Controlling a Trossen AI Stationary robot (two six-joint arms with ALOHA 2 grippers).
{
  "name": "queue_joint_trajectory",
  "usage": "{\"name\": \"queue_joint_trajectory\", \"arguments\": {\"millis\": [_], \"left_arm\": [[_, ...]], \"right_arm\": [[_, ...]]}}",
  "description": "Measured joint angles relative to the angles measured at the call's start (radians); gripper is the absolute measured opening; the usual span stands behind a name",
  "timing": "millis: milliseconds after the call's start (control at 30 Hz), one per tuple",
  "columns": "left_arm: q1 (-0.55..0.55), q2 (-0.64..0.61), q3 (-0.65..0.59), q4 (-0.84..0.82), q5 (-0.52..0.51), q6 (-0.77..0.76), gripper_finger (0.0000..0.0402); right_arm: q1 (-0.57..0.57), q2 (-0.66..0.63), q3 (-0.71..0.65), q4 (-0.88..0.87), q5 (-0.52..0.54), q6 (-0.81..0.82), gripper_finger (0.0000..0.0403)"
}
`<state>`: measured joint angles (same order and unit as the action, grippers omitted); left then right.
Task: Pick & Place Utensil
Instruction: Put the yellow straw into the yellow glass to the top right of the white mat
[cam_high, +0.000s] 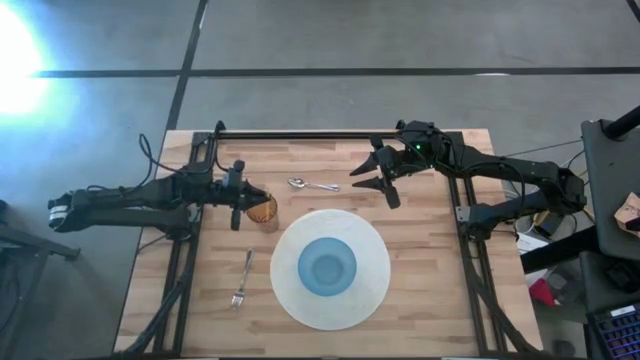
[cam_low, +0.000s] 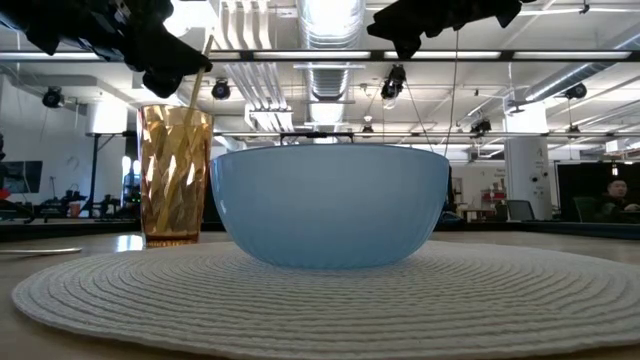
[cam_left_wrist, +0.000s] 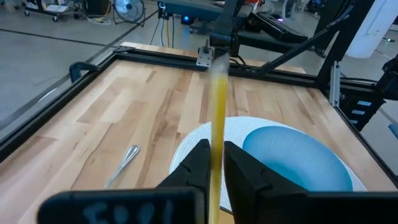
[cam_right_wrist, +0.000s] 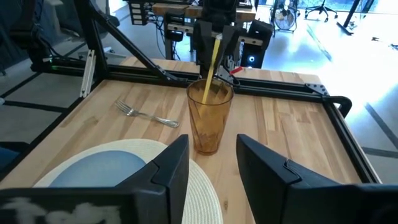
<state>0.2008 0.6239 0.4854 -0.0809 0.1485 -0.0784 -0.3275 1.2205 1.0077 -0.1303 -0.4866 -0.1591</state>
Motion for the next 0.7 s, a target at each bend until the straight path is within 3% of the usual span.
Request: {"name": "queue_joint_trajectory", "arguments": {"millis": [300, 700], "left_arm": [[0.000, 0.000, 0.000, 0.003, 0.000, 0.023, 0.0110], [-0.001, -0.008, 0.069, -0.050, -0.011, 0.033, 0.0196]], "right_arm": [[0.000, 0.000, 0.000, 0.000, 0.000, 0.002, 0.0126], [-0.001, 0.000, 0.000, 0.000, 0.019, 0.002, 0.0165]]}}
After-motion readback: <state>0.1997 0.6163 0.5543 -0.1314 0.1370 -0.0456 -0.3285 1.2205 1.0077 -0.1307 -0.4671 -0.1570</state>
